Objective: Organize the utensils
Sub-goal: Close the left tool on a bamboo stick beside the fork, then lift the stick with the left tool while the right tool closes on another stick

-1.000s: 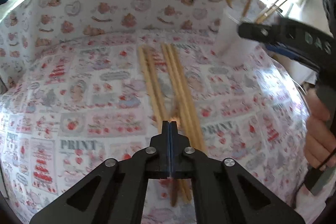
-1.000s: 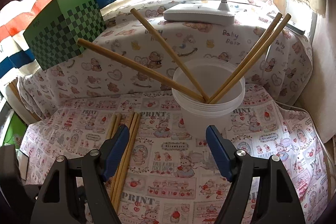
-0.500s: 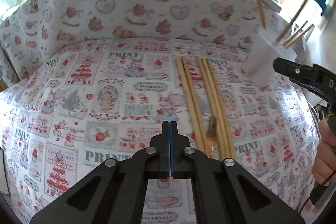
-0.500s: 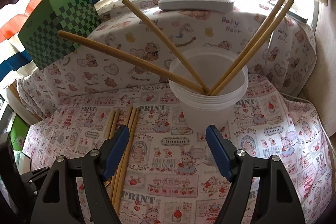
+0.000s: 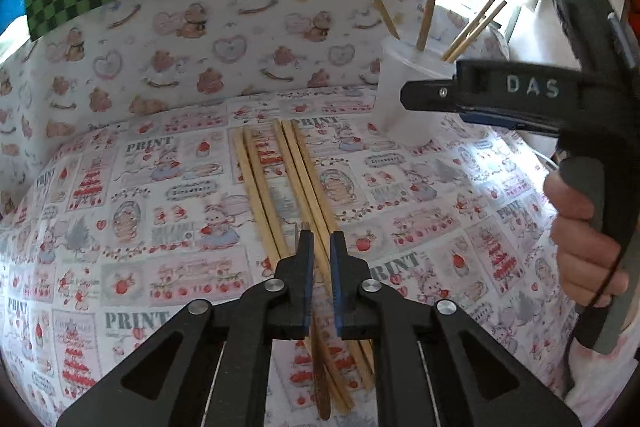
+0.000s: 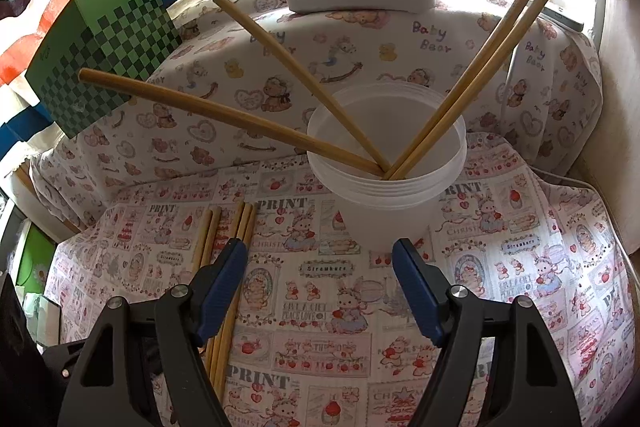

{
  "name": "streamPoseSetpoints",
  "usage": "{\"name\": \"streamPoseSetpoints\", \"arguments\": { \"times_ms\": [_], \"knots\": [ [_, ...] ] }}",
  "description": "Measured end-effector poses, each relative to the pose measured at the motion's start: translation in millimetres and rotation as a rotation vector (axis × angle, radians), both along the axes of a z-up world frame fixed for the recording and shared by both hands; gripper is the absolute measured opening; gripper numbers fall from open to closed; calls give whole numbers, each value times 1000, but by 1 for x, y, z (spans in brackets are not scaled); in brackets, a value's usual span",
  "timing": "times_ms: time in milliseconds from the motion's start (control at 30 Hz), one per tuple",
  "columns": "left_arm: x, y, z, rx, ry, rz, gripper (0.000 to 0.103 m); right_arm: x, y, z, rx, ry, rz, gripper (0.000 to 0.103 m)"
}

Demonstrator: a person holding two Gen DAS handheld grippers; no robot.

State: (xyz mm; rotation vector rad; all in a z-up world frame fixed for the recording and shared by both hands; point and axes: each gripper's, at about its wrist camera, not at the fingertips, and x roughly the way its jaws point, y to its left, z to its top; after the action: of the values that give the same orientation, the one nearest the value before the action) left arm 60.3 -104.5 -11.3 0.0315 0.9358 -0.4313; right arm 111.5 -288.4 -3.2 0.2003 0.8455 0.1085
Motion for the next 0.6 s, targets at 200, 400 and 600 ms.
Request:
{"name": "streamPoseSetpoints", "arguments": {
  "times_ms": [200,400,600],
  "knots": [
    [17,7,-18,-58,71,26,7,-1,1,0,0,-1,-1,77],
    [27,17,-29,-83,120,87,8,-1,1,0,6,1,-2,77],
    [28,27,-25,-87,96,123,15,-1,2,1,2,1,-1,77]
  ]
}}
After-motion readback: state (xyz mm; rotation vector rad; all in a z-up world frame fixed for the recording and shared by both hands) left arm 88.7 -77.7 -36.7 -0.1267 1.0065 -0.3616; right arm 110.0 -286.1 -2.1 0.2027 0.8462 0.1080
